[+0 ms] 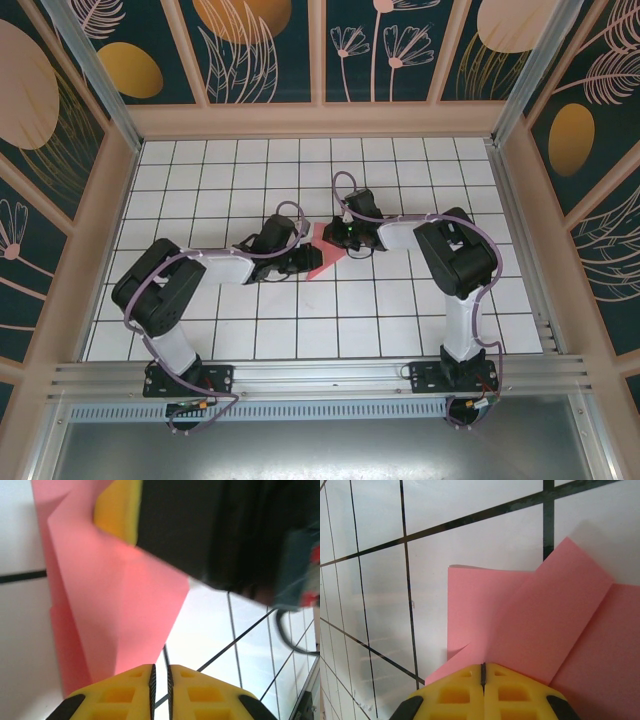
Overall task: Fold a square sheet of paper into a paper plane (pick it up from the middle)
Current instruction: Fourth fold the wing at the center of the table.
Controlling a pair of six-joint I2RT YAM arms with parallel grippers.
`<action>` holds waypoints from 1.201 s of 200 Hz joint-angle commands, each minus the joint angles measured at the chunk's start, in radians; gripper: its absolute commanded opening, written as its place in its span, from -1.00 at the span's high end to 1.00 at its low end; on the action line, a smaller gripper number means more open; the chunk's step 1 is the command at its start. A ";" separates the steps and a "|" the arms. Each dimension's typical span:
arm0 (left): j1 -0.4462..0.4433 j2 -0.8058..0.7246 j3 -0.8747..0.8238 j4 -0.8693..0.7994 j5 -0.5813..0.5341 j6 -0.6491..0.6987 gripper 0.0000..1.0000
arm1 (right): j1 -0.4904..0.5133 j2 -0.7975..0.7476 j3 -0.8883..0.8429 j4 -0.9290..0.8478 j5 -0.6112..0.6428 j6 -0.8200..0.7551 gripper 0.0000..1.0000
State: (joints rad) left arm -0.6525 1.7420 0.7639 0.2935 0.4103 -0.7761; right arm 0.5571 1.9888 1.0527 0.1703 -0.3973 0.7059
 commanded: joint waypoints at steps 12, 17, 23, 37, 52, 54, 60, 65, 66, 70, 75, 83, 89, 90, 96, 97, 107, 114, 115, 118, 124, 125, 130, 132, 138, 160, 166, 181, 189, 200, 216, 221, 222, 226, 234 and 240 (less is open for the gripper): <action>0.001 0.026 -0.019 0.015 0.027 -0.014 0.65 | -0.005 0.072 -0.033 -0.082 0.069 0.007 1.00; 0.000 0.029 -0.020 0.014 0.027 -0.015 0.65 | -0.005 0.073 -0.031 -0.083 0.070 0.007 1.00; 0.001 0.030 -0.022 0.012 0.023 -0.016 0.65 | -0.005 0.073 -0.030 -0.085 0.070 0.009 1.00; 0.000 0.035 -0.026 0.007 0.012 -0.016 0.65 | -0.005 0.075 -0.029 -0.087 0.069 0.008 1.00; 0.000 0.037 -0.032 0.000 0.003 -0.017 0.65 | -0.005 0.077 -0.027 -0.090 0.070 0.007 1.00; 0.000 0.038 -0.033 -0.002 0.002 -0.017 0.65 | -0.004 0.077 -0.029 -0.090 0.071 0.007 1.00; 0.000 0.036 -0.035 -0.001 -0.001 -0.017 0.65 | -0.005 0.077 -0.028 -0.091 0.071 0.007 1.00; 0.000 0.037 -0.038 -0.003 -0.004 -0.017 0.65 | -0.005 0.077 -0.028 -0.092 0.071 0.007 1.00; 0.000 0.036 -0.038 -0.003 -0.004 -0.017 0.65 | -0.005 0.077 -0.028 -0.093 0.071 0.007 1.00; 0.000 0.036 -0.038 -0.005 -0.007 -0.017 0.65 | -0.005 0.077 -0.028 -0.092 0.072 0.007 1.00; 0.001 0.035 -0.039 -0.007 -0.009 -0.017 0.65 | -0.005 0.078 -0.028 -0.095 0.072 0.007 1.00; 0.000 0.036 -0.041 -0.011 -0.015 -0.015 0.65 | -0.004 0.077 -0.028 -0.094 0.072 0.007 1.00; 0.001 0.037 -0.041 -0.015 -0.020 -0.015 0.65 | -0.005 0.078 -0.028 -0.095 0.072 0.007 1.00; 0.000 0.037 -0.041 -0.016 -0.020 -0.015 0.65 | -0.005 0.078 -0.028 -0.095 0.072 0.006 1.00; 0.001 0.036 -0.042 -0.020 -0.027 -0.014 0.65 | -0.005 0.079 -0.028 -0.097 0.072 0.007 1.00; 0.001 0.036 -0.043 -0.020 -0.027 -0.015 0.65 | -0.005 0.078 -0.028 -0.097 0.072 0.007 1.00; 0.000 0.037 -0.044 -0.023 -0.029 -0.012 0.65 | -0.004 0.079 -0.028 -0.098 0.073 0.006 1.00; 0.000 0.037 -0.044 -0.024 -0.031 -0.011 0.65 | -0.005 0.080 -0.027 -0.099 0.074 0.005 1.00; 0.000 0.037 -0.044 -0.025 -0.030 -0.011 0.65 | -0.004 0.080 -0.028 -0.099 0.074 0.005 1.00; 0.001 0.036 -0.046 -0.024 -0.030 -0.012 0.65 | -0.005 0.080 -0.028 -0.099 0.074 0.005 1.00; 0.000 0.037 -0.046 -0.025 -0.030 -0.012 0.65 | -0.005 0.079 -0.028 -0.099 0.075 0.006 1.00; 0.000 0.037 -0.045 -0.026 -0.030 -0.012 0.66 | -0.005 0.080 -0.027 -0.099 0.075 0.006 1.00; 0.001 0.037 -0.046 -0.028 -0.031 -0.012 0.65 | -0.005 0.080 -0.028 -0.100 0.075 0.005 1.00; 0.001 0.036 -0.047 -0.028 -0.032 -0.012 0.65 | -0.005 0.081 -0.028 -0.101 0.075 0.005 1.00; 0.001 0.036 -0.050 -0.029 -0.034 -0.012 0.65 | -0.004 0.082 -0.028 -0.101 0.074 0.006 1.00; 0.000 0.034 -0.061 -0.033 -0.034 -0.015 0.66 | -0.005 0.082 -0.028 -0.104 0.075 0.005 1.00; 0.001 0.034 -0.064 -0.035 -0.034 -0.016 0.65 | -0.005 0.083 -0.027 -0.104 0.075 0.005 1.00; 0.001 0.036 -0.066 -0.040 -0.031 -0.016 0.65 | -0.004 0.083 -0.026 -0.105 0.075 0.005 1.00; 0.001 0.037 -0.064 -0.042 -0.028 -0.015 0.65 | -0.005 0.083 -0.026 -0.108 0.075 0.005 1.00; 0.000 0.032 -0.062 -0.042 -0.025 -0.015 0.65 | -0.005 0.083 -0.025 -0.110 0.077 0.004 1.00; 0.001 0.005 -0.056 -0.044 -0.020 -0.014 0.65 | -0.004 0.083 -0.023 -0.113 0.077 0.002 1.00; 0.001 -0.008 -0.055 -0.042 -0.019 -0.015 0.66 | -0.005 0.083 -0.022 -0.115 0.078 0.003 1.00; 0.001 -0.010 -0.055 -0.042 -0.020 -0.015 0.65 | -0.004 0.083 -0.021 -0.115 0.078 0.003 1.00; 0.000 -0.021 -0.056 -0.040 -0.019 -0.017 0.65 | -0.005 0.083 -0.021 -0.116 0.078 0.003 1.00; 0.001 -0.048 -0.057 -0.041 -0.018 -0.018 0.65 | -0.004 0.083 -0.021 -0.117 0.078 0.002 1.00; 0.000 -0.065 -0.058 -0.042 -0.016 -0.019 0.65 | -0.005 0.083 -0.021 -0.117 0.077 0.001 1.00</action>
State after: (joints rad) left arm -0.6525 1.7493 0.7197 0.2893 0.3851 -0.7807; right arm 0.5571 1.9907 1.0534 0.1692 -0.3950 0.7132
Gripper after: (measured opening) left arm 0.174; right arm 0.055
